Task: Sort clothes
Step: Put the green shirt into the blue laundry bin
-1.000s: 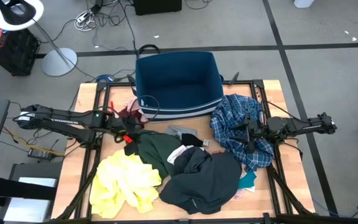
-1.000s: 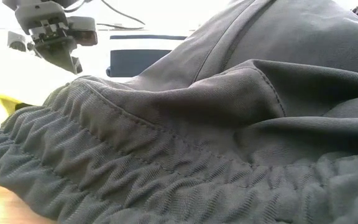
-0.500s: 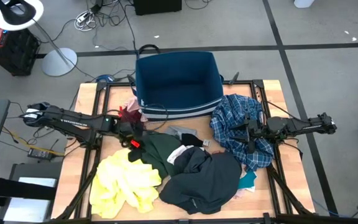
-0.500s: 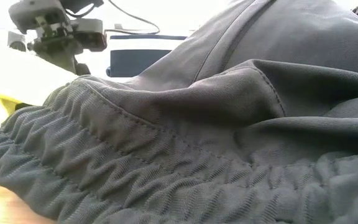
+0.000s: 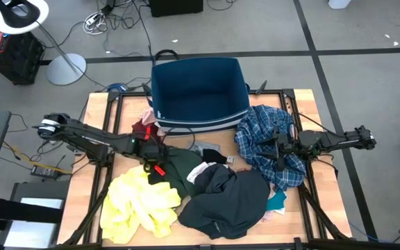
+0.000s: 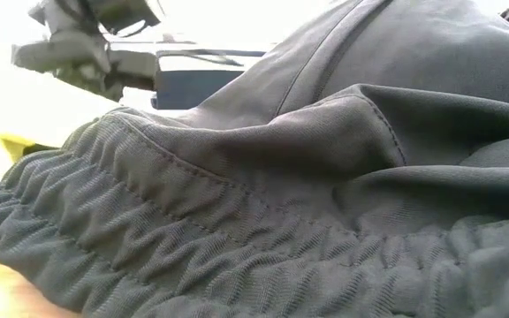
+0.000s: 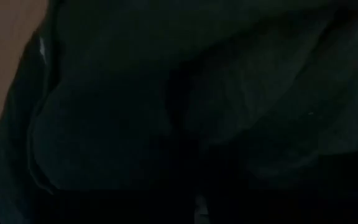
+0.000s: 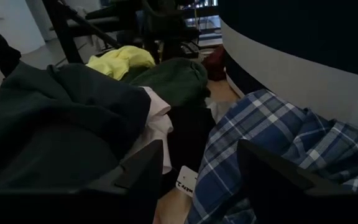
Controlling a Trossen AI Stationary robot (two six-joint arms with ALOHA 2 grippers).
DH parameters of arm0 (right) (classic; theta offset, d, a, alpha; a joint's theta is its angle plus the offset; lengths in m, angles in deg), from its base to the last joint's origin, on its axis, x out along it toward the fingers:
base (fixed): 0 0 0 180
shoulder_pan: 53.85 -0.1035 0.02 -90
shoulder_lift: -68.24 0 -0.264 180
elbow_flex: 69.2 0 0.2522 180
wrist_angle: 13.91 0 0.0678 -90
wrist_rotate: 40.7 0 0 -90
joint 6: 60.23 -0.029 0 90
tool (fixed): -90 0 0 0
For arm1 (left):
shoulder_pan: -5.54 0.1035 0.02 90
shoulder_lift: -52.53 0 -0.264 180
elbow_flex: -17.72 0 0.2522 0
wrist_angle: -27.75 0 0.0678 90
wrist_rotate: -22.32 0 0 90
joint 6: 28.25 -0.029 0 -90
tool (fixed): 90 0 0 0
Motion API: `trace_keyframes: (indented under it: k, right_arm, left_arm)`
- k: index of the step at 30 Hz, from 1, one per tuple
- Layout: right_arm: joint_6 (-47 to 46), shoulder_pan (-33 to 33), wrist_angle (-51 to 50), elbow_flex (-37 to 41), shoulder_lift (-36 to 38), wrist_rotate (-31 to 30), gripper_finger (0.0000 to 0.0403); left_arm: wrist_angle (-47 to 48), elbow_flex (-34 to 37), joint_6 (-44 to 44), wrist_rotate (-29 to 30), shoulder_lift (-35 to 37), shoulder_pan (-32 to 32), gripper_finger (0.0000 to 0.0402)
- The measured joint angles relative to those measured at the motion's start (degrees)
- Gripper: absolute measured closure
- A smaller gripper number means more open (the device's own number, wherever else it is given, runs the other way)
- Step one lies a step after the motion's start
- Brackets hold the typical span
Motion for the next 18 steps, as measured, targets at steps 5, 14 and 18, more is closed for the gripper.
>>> trace_keyframes:
  k: [5, 14, 18]
  right_arm:
    - [0.0, 0.01, 0.02, 0.0, 0.0, 0.02, 0.0195]
    - [0.0, 0.0, 0.01, 0.0, 0.0, 0.0, 0.0195]
    - [0.0, 0.01, -0.01, 0.0, 0.0, 0.01, 0.0195]
  left_arm:
    - [11.28, -10.66, 0.73, 1.51, 0.04, -0.32, 0.0399]
    - [31.16, -34.24, 0.38, 12.67, 0.07, -2.57, 0.04]
    - [35.61, -43.62, 0.42, 16.86, 0.11, -2.6, 0.0401]
